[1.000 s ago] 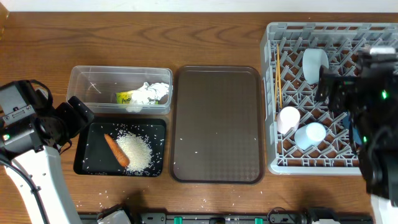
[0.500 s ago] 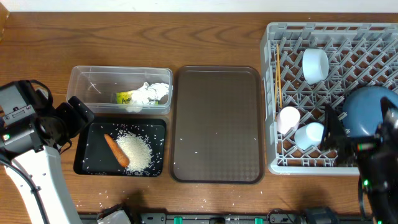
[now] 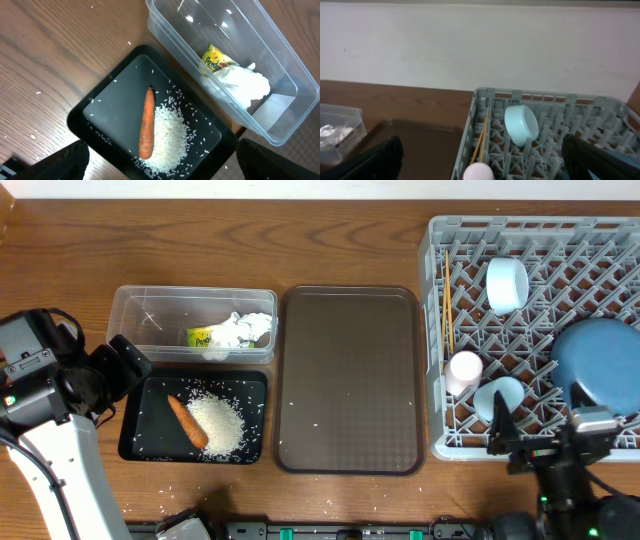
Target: Sort waste into correct bins and load items into the dishwasher rack
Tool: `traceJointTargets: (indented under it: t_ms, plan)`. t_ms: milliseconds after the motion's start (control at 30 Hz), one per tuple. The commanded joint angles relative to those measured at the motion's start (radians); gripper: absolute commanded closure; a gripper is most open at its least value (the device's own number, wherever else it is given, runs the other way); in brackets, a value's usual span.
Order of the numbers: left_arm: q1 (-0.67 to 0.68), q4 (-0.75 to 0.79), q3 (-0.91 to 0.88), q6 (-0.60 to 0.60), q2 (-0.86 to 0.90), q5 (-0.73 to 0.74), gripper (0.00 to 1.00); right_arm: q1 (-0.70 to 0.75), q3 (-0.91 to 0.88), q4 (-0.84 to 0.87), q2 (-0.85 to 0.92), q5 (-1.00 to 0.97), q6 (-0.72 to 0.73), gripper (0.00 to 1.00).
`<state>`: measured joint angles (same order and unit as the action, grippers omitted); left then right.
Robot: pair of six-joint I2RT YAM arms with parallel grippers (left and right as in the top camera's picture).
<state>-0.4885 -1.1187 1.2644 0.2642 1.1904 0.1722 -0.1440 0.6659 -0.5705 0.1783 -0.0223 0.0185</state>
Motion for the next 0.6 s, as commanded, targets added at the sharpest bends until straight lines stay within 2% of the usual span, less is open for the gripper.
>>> traceJointTargets:
  t_ms: [0,300,567]
  plan:
    - [-0.005,-0.002,0.000,-0.009,0.005,-0.014,0.04,-0.007,-0.092,0.062,-0.064,0.005,0.044,0.01]
    - [-0.005,-0.002,0.000,-0.009,0.005,-0.014,0.04,-0.007,-0.327,0.306,-0.169,0.005,0.127,0.01]
    - [-0.005,-0.002,0.000,-0.009,0.005,-0.014,0.04,-0.007,-0.455,0.495,-0.173,0.012,0.162,0.01]
